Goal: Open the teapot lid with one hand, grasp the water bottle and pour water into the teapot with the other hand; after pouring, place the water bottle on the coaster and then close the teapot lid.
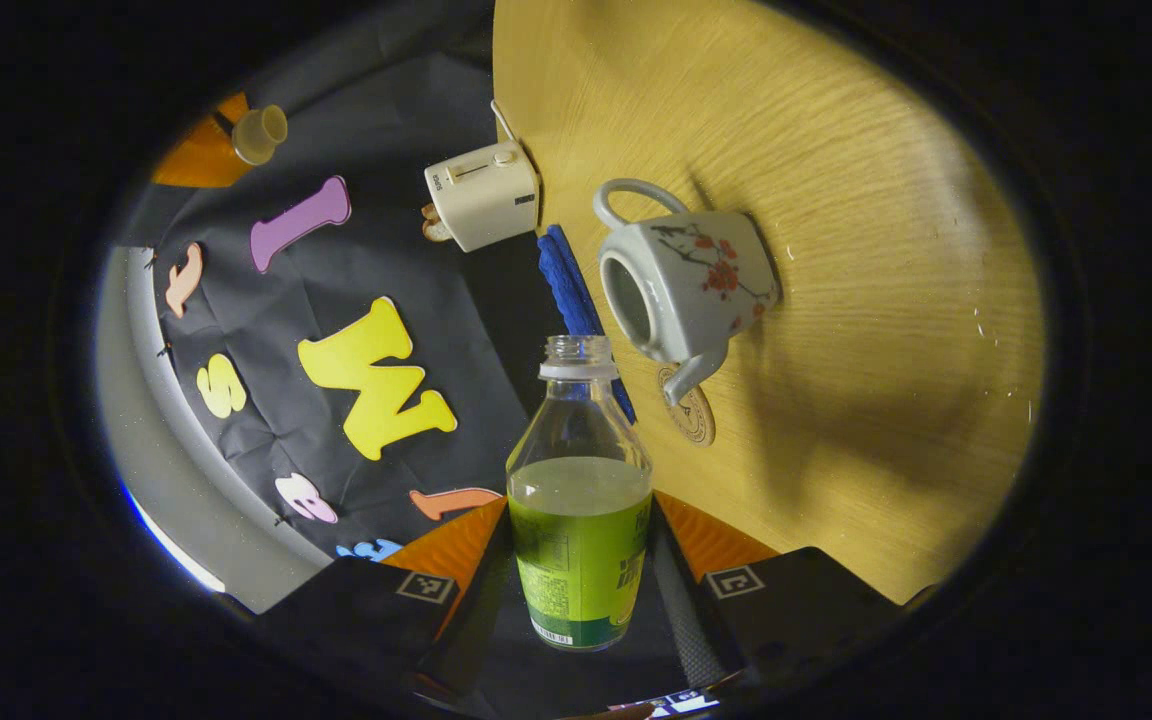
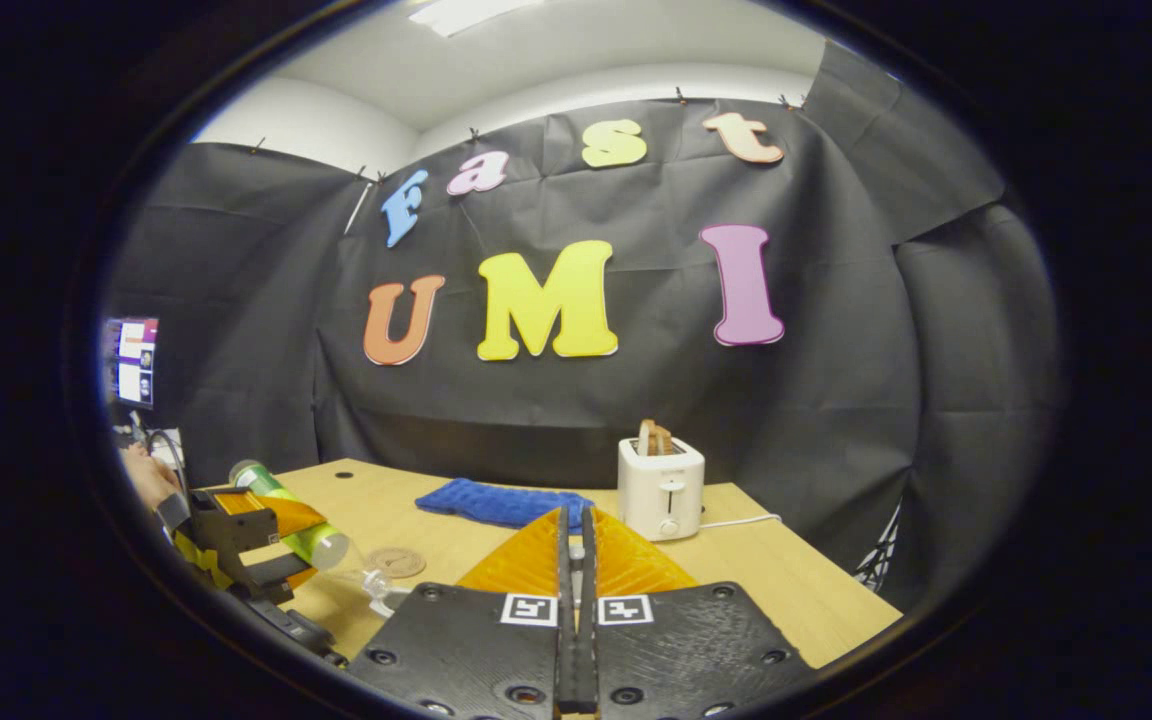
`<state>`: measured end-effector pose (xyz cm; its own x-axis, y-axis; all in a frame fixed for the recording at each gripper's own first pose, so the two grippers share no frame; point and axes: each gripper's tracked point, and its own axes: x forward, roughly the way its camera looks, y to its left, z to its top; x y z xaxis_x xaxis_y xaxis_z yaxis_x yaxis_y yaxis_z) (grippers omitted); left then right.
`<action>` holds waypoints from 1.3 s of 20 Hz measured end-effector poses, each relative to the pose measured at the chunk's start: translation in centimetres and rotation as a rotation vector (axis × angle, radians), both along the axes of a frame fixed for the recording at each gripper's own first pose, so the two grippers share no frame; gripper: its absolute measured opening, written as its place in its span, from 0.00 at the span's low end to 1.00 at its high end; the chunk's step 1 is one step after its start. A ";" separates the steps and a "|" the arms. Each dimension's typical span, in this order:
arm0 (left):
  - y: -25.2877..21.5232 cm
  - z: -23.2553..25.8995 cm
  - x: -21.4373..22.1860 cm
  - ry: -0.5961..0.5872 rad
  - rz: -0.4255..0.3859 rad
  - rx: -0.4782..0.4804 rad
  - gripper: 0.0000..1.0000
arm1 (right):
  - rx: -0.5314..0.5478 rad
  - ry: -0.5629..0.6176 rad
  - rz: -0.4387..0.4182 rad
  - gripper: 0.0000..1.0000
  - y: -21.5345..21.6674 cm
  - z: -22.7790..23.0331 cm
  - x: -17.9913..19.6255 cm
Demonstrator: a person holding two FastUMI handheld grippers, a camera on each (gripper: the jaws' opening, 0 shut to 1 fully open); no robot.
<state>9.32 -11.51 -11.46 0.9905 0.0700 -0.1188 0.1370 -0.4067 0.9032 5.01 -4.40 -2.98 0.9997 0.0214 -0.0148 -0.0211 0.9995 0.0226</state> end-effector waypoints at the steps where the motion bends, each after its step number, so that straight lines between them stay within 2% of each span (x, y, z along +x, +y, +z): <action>1: 0.0 0.0 0.1 -0.002 -0.001 0.022 0.76 | -0.001 -0.003 0.002 0.00 0.1 0.2 -0.1; 4: -0.2 0.5 0.3 0.006 0.000 0.082 0.76 | -0.018 -0.019 -0.001 0.00 0.1 0.6 -0.4; 13: -2.5 3.9 -0.3 -0.067 -0.050 0.284 0.76 | -0.016 -0.024 -0.003 0.00 -0.3 1.0 -0.5; 17: -2.7 3.9 -1.0 -0.062 -0.048 0.319 0.76 | -0.010 -0.023 -0.009 0.00 -1.1 1.1 -0.5; 18: -3.0 4.2 -1.1 -0.069 -0.053 0.335 0.74 | -0.005 -0.024 -0.009 0.00 -1.2 1.1 -0.6; 19: -3.2 4.2 -1.1 -0.075 -0.060 0.340 0.76 | -0.002 -0.026 -0.011 0.00 -1.3 1.2 -0.5; 26: -2.9 4.2 -1.1 -0.080 -0.060 0.343 0.76 | -0.004 -0.013 -0.009 0.00 -1.2 0.8 -0.4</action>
